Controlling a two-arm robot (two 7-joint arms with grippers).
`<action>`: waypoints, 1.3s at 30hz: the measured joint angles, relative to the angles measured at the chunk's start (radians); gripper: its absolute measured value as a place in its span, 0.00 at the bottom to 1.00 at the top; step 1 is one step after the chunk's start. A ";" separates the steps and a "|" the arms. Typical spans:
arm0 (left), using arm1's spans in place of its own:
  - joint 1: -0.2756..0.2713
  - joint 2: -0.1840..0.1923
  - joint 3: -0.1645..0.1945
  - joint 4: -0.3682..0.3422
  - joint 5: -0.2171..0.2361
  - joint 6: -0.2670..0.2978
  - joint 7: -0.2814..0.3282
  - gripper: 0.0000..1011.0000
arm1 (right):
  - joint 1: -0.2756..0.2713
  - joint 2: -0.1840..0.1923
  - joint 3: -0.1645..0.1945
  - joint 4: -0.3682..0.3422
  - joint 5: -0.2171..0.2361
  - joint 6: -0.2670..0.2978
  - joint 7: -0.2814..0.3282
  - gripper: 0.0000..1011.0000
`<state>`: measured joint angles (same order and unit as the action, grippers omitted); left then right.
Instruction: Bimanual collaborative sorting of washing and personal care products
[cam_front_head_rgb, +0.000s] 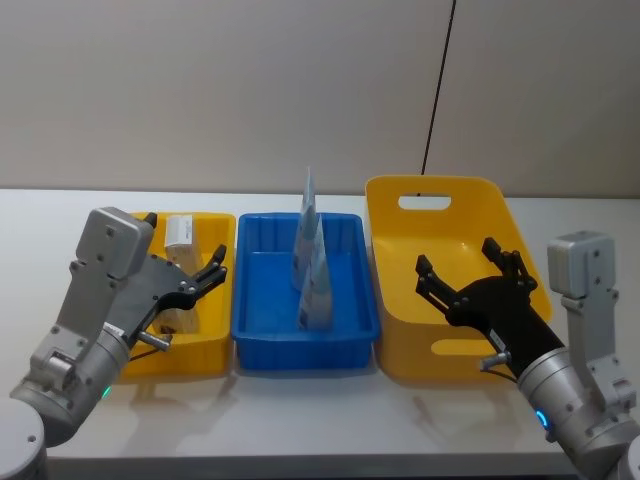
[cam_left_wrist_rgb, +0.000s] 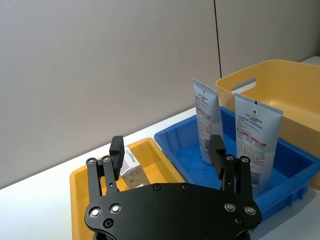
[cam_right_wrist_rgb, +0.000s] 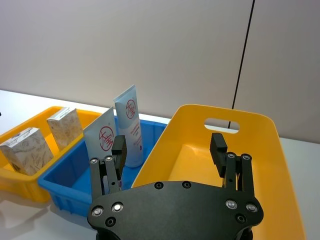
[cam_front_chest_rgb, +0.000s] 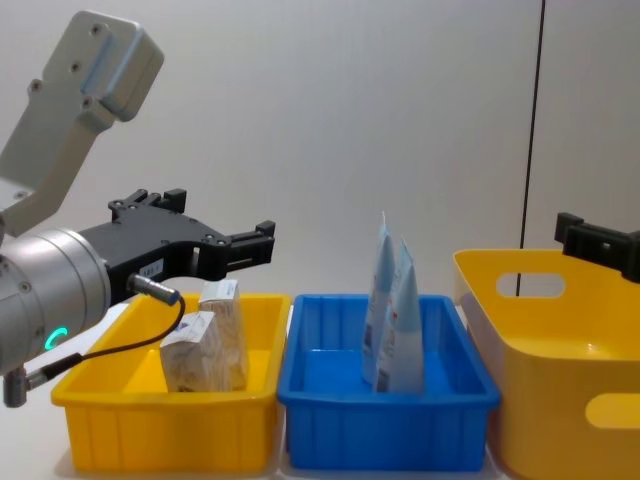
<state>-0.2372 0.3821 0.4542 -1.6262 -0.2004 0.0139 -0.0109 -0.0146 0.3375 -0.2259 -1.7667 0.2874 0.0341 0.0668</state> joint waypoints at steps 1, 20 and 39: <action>0.000 0.000 0.000 0.000 0.000 0.000 0.000 0.99 | 0.000 0.000 0.000 0.000 0.000 0.000 0.000 0.99; 0.000 0.000 0.000 0.000 0.000 0.000 0.000 0.99 | 0.000 0.000 0.000 0.000 0.000 0.000 0.000 0.99; 0.000 0.000 0.000 0.000 0.000 0.000 0.000 0.99 | 0.000 0.000 0.000 0.000 0.000 0.000 0.000 0.99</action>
<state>-0.2372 0.3821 0.4543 -1.6262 -0.2004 0.0139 -0.0109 -0.0146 0.3375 -0.2259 -1.7667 0.2874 0.0341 0.0668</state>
